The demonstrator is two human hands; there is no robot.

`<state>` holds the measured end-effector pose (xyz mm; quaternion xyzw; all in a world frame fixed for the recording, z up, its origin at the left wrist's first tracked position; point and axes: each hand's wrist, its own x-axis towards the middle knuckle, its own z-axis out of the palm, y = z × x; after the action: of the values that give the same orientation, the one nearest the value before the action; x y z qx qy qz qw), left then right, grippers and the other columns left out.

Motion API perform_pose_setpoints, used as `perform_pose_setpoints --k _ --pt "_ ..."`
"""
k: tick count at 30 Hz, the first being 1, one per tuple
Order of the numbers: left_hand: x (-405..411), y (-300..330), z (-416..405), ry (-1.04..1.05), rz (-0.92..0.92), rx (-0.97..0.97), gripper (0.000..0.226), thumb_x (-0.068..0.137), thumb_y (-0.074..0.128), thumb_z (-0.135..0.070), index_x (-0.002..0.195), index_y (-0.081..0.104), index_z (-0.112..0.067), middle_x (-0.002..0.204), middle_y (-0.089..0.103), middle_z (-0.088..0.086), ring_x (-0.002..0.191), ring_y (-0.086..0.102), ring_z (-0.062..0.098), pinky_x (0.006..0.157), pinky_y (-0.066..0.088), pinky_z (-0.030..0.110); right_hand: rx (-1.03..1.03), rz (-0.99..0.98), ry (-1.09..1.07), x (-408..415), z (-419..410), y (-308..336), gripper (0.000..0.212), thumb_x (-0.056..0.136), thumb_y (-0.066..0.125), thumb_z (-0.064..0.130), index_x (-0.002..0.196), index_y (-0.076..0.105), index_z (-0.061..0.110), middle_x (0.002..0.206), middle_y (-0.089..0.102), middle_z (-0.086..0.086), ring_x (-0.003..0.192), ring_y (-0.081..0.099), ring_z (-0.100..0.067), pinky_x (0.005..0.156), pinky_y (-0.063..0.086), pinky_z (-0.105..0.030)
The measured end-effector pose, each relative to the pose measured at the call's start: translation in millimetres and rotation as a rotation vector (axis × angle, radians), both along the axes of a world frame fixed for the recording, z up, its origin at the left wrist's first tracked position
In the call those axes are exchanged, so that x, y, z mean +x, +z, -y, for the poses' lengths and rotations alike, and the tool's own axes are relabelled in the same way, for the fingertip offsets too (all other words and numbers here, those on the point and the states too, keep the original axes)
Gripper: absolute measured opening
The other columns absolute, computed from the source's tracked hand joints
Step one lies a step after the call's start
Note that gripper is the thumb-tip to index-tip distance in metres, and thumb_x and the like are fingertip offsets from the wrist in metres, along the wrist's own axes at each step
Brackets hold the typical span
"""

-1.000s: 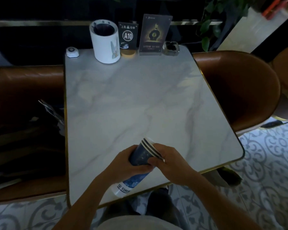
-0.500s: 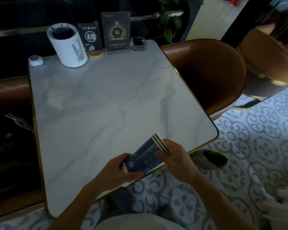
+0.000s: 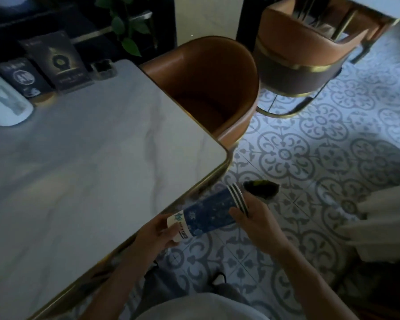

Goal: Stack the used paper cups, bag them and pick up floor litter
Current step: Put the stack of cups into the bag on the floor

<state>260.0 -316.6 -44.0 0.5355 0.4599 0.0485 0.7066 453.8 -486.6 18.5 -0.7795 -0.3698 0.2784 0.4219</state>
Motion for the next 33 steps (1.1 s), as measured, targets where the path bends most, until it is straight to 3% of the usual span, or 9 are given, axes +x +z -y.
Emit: perform_pose_setpoints --k 2,6,11,14,17,22,25,29,33 --pt "17.8 -4.9 23.7 -0.014 0.025 -0.020 0.018 0.087 0.068 -0.007 0.104 0.067 -0.012 0.102 0.073 0.017 0.091 0.072 0.035 0.064 0.063 0.031 -0.005 -0.044 -0.050 13.8 33.2 -7.8 0.014 0.094 0.054 0.017 0.086 0.057 0.005 0.066 0.052 -0.017 0.053 0.046 -0.015 0.050 0.037 -0.028" --pt "51.3 -6.7 59.1 -0.087 0.051 -0.025 0.041 0.073 0.079 -0.034 0.108 0.072 -0.015 0.104 0.076 0.014 0.098 0.074 0.031 0.073 0.063 0.035 0.022 -0.149 -0.164 39.5 92.2 -15.7 0.014 0.095 0.054 0.023 0.101 0.064 0.016 0.084 0.065 -0.017 0.074 0.063 -0.030 0.065 0.053 -0.043" --pt "86.1 -7.3 79.1 -0.188 0.053 -0.032 0.026 0.090 0.067 -0.015 0.115 0.069 -0.008 0.106 0.075 0.016 0.101 0.072 0.033 0.080 0.062 0.039 0.113 -0.232 -0.345 66.3 140.2 -18.0 0.021 0.093 0.057 0.011 0.107 0.069 0.020 0.099 0.074 0.004 0.092 0.069 -0.011 0.080 0.055 -0.023" --pt "105.0 -9.3 81.4 -0.202 0.039 -0.039 0.029 0.089 0.065 -0.012 0.117 0.066 -0.002 0.108 0.074 0.021 0.099 0.072 0.033 0.075 0.063 0.035 0.099 -0.215 -0.431 79.7 153.5 -23.6 0.018 0.092 0.058 0.011 0.101 0.071 0.020 0.094 0.074 0.007 0.086 0.069 -0.007 0.076 0.055 -0.019" --pt "124.7 -14.4 80.9 -0.255 0.038 -0.052 0.032 0.088 0.065 -0.015 0.118 0.066 -0.003 0.109 0.073 0.019 0.092 0.074 0.025 0.070 0.062 0.028 0.050 -0.226 -0.516 92.8 157.1 -31.1 0.018 0.094 0.056 0.011 0.101 0.071 0.018 0.088 0.073 0.005 0.069 0.066 0.002 0.059 0.050 -0.011" --pt "171.6 -30.9 79.0 -0.345 0.038 -0.095 0.035 0.085 0.066 -0.025 0.115 0.067 -0.008 0.107 0.075 0.015 0.097 0.074 0.025 0.072 0.060 0.027 -0.158 -0.231 -0.512 121.4 153.5 -50.8 0.023 0.098 0.048 0.026 0.112 0.066 0.028 0.093 0.071 0.010 0.073 0.069 -0.017 0.059 0.059 -0.034" --pt "207.1 -48.1 71.5 -0.387 0.013 -0.148 0.024 0.093 0.060 -0.018 0.114 0.067 -0.008 0.106 0.075 0.012 0.093 0.075 0.020 0.069 0.059 0.022 -0.208 -0.255 -0.515 142.3 144.6 -58.3 0.027 0.098 0.047 0.032 0.120 0.062 0.027 0.104 0.069 0.009 0.083 0.067 0.000 0.060 0.055 -0.014" --pt "252.4 -70.9 54.8 -0.418 -0.039 -0.175 0.054 0.074 0.072 -0.056 0.111 0.071 -0.016 0.105 0.074 0.015 0.091 0.072 0.027 0.070 0.059 0.028 -0.223 -0.343 -0.530 181.2 128.3 -62.5 0.042 0.090 0.048 0.045 0.125 0.059 0.024 0.111 0.068 0.001 0.096 0.066 -0.005 0.071 0.055 -0.020" --pt "289.8 -93.7 40.3 -0.394 -0.076 -0.261 0.022 0.092 0.060 -0.031 0.108 0.070 -0.019 0.107 0.075 0.014 0.096 0.071 0.028 0.079 0.058 0.038 -0.187 -0.464 -0.496 218.0 106.7 -65.6 0.038 0.093 0.048 0.040 0.125 0.057 0.021 0.109 0.066 -0.001 0.094 0.067 -0.006 0.069 0.056 -0.019"
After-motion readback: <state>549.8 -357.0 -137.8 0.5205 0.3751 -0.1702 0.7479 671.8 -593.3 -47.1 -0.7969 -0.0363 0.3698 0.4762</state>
